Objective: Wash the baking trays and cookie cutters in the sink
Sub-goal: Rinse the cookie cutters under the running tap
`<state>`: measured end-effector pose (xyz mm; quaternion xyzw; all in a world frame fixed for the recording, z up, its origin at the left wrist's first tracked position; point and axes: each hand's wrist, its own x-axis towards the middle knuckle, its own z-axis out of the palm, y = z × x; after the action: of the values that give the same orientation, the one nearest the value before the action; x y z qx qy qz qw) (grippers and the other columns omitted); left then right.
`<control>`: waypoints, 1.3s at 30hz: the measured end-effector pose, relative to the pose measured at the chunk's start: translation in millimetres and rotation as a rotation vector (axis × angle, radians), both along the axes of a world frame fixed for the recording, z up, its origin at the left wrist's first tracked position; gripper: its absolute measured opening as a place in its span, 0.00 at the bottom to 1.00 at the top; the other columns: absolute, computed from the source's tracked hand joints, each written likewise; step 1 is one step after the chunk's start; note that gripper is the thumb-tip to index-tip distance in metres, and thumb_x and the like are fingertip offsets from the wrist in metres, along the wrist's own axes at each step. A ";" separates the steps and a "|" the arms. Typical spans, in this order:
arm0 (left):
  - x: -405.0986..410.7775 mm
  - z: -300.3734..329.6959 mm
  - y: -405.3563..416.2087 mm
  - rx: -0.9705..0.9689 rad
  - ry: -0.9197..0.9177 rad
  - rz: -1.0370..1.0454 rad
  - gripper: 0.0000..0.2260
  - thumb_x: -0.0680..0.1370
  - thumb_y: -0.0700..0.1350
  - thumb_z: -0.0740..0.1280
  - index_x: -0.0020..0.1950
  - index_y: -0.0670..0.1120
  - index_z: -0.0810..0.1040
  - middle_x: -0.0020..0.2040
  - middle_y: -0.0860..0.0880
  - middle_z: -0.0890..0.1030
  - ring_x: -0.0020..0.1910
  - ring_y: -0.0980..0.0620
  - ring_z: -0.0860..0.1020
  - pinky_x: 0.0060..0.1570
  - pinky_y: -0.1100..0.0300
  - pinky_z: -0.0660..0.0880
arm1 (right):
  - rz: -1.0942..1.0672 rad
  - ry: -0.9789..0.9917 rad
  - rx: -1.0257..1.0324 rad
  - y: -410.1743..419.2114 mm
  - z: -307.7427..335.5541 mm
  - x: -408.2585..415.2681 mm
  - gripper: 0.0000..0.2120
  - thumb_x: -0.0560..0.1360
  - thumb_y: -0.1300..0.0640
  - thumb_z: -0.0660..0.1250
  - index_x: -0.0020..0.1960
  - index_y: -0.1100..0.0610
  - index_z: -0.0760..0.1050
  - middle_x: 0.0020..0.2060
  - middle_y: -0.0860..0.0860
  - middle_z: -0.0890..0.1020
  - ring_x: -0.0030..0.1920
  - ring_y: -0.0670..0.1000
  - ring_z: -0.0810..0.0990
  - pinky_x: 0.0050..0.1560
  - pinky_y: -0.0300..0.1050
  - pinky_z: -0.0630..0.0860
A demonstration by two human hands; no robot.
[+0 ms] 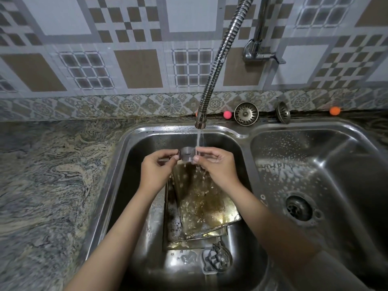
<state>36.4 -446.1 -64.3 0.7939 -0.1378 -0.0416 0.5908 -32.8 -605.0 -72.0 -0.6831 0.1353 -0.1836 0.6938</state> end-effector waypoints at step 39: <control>-137.6 -119.2 -20.0 0.904 -0.071 -1.033 0.37 0.68 0.48 0.74 0.74 0.55 0.63 0.67 0.49 0.69 0.64 0.50 0.71 0.63 0.60 0.69 | 0.180 1.221 -0.458 -160.1 -74.2 -219.9 0.07 0.73 0.63 0.71 0.50 0.56 0.81 0.26 0.48 0.82 0.25 0.43 0.80 0.26 0.35 0.73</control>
<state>-101.1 -466.1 -183.5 0.7959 -0.4871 -0.3452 0.1009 -252.7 -765.0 -146.2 -0.8034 0.4046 0.2716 0.3422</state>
